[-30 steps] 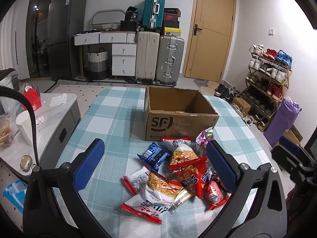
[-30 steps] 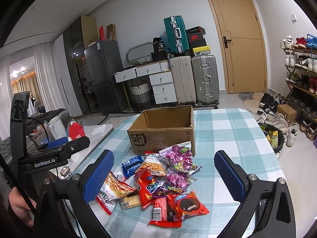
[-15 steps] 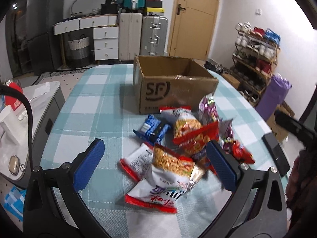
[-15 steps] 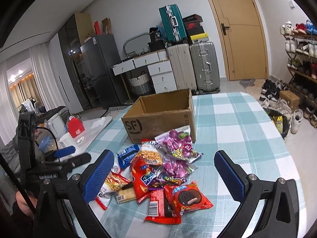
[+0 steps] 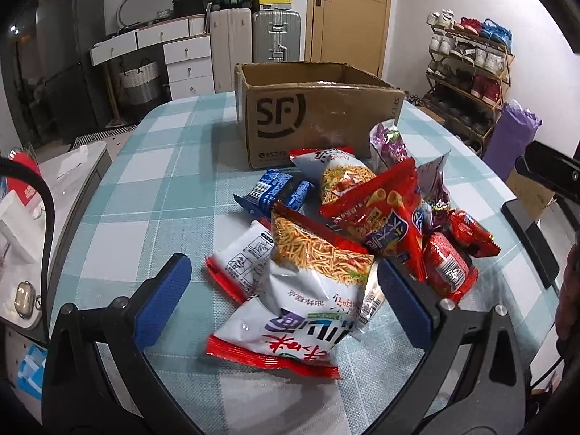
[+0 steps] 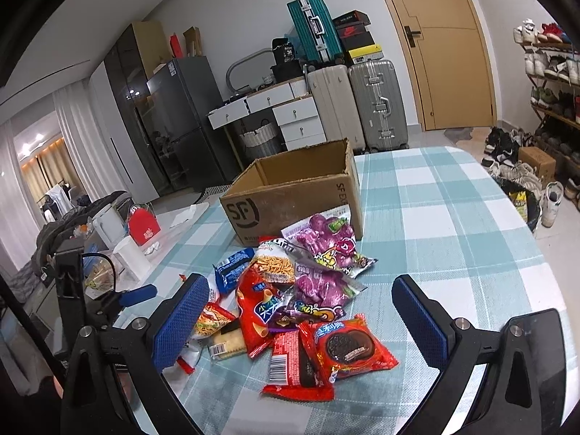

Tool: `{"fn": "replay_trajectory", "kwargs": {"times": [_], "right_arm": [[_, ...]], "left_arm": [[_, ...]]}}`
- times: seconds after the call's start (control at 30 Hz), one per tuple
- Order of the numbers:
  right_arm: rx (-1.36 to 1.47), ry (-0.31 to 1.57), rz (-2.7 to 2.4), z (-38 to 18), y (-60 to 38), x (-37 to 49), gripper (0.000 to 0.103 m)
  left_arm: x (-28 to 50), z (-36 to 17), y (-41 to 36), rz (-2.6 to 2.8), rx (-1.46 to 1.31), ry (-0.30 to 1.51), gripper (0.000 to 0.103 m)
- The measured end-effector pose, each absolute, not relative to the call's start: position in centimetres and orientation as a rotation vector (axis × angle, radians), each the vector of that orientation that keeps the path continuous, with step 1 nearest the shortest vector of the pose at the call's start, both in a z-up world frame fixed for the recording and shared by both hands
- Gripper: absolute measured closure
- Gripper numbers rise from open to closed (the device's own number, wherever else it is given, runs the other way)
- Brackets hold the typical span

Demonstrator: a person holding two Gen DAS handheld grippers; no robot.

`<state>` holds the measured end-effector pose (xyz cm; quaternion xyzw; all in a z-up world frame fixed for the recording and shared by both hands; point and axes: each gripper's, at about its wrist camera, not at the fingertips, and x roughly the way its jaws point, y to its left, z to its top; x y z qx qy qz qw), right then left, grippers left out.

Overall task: Organize snacks
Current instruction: 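Lower the left tool and grasp the white-red noodle snack bag, then grasp the red chip bag with the right tool while the left tool holds the noodle bag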

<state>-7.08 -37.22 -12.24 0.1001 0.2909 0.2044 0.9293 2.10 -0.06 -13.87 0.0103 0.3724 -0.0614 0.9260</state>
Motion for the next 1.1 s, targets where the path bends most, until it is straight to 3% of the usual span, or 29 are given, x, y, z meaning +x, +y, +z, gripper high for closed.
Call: {"fn": "replay_trajectory", "kwargs": {"times": [0.03, 0.23, 0.27, 0.4, 0.6, 1.1], "right_arm": [[0.206, 0.597, 0.419, -12.3, -37.3, -7.1, 0.000], [0.214, 0.602, 0.430, -12.5, -37.3, -7.2, 0.000], [0.214, 0.602, 0.429, -12.5, -37.4, -7.3, 0.000], [0.218, 0.604, 0.433, -12.5, -37.4, -7.3, 0.000], [0.216, 0.612, 0.432, -12.7, -37.2, -7.2, 0.000], [0.208, 0.617, 0.430, -12.9, -37.4, -7.5, 0.000]], "left_arm": [[2.3, -14.1, -0.3, -0.129, 0.028, 0.768, 0.002], [2.8, -15.5, -0.5, -0.210, -0.013, 0.823, 0.033], [2.5, -15.5, -0.5, -0.222, -0.026, 0.825, 0.042], [2.2, -15.7, -0.1, -0.267, -0.075, 0.821, 0.055], [1.5, -15.5, 1.1, -0.303, -0.153, 0.817, 0.061], [-0.8, -13.3, 2.1, -0.310, -0.156, 0.765, 0.062]]}}
